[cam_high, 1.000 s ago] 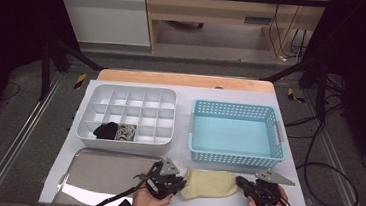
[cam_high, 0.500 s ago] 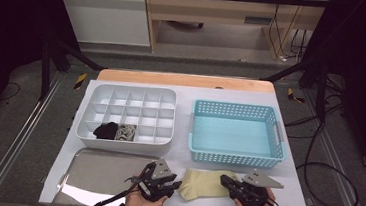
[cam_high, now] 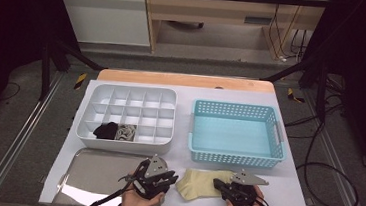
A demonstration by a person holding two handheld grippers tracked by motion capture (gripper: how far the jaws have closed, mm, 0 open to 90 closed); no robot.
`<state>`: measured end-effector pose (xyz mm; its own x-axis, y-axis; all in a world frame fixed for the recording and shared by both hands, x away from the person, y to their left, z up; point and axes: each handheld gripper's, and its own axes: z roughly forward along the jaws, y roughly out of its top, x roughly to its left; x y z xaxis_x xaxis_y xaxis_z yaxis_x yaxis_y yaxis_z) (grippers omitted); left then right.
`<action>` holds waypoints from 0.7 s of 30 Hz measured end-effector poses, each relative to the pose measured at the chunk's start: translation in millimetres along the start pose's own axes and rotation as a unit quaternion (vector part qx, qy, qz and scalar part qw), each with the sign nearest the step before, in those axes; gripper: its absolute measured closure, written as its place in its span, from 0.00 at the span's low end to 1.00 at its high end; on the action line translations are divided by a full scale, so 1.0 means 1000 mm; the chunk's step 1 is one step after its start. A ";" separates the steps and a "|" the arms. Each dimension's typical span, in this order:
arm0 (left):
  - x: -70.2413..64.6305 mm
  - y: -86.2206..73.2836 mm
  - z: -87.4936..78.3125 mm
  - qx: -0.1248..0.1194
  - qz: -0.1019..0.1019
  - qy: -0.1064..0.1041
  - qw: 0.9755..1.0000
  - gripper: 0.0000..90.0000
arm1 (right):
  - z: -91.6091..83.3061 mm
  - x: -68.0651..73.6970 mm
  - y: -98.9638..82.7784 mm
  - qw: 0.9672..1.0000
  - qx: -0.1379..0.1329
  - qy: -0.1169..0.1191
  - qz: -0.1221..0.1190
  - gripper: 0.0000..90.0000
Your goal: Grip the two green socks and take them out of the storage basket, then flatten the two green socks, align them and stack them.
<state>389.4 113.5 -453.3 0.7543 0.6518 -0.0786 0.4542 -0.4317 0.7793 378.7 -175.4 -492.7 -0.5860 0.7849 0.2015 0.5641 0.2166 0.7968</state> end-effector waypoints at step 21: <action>-0.021 0.024 0.013 -0.022 0.011 -0.033 0.999 0.92 | -0.049 -0.043 -0.012 0.996 -0.041 -0.052 0.052 0.76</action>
<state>390.9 81.8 -441.5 0.7939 0.5997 -0.1004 0.4173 -0.4172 0.8074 368.5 -240.2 -483.5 -0.4609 0.8577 0.2277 0.5669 0.0872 0.8192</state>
